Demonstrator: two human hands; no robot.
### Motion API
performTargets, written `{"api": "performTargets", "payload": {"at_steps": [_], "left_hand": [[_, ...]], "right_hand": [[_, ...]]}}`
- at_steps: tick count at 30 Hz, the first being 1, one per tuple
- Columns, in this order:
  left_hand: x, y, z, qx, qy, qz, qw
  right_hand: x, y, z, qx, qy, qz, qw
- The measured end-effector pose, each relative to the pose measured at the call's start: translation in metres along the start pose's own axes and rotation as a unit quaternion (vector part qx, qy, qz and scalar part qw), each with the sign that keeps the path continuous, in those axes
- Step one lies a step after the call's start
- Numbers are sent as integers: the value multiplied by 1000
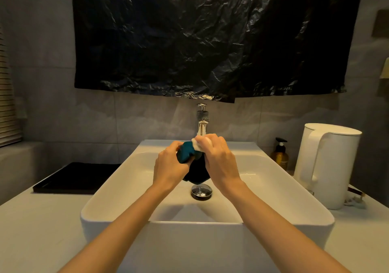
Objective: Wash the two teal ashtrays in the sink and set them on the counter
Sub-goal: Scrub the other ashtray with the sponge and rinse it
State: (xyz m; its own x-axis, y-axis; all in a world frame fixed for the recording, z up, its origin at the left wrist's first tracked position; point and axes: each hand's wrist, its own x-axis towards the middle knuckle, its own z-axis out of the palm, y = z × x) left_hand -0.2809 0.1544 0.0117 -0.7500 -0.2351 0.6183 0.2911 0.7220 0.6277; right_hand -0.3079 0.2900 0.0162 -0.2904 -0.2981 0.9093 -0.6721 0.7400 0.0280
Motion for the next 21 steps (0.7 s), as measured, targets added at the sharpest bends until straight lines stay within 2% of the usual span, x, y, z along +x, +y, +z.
{"api": "performTargets", "payload": {"at_steps": [4,7,11,15,16,19,21], "left_hand": [[0,0,2,14,-33,-29,999],[1,-3,-2,32,-27,-18,999],[0,-4,-8,81,-18,2,997],[0,-4,-12,84,-8,-34,996],[0,-4,-12,84,-8,-40,996],[-1,-2,-10,96,-21,-41,994],[-1,0,-10,106,-31,-43,993]], "right_hand": [[-2,-1,6,11,-24,-67,997],[-4,-3,9,31,-40,-101,994],[-2,-5,11,-2,-56,-191,980],[-4,-3,6,24,-54,-101,993],[-5,-4,5,30,-59,-103,993],[-4,-13,2,8,-75,-188,979],[-2,-14,3,-6,-73,-213,974]]}}
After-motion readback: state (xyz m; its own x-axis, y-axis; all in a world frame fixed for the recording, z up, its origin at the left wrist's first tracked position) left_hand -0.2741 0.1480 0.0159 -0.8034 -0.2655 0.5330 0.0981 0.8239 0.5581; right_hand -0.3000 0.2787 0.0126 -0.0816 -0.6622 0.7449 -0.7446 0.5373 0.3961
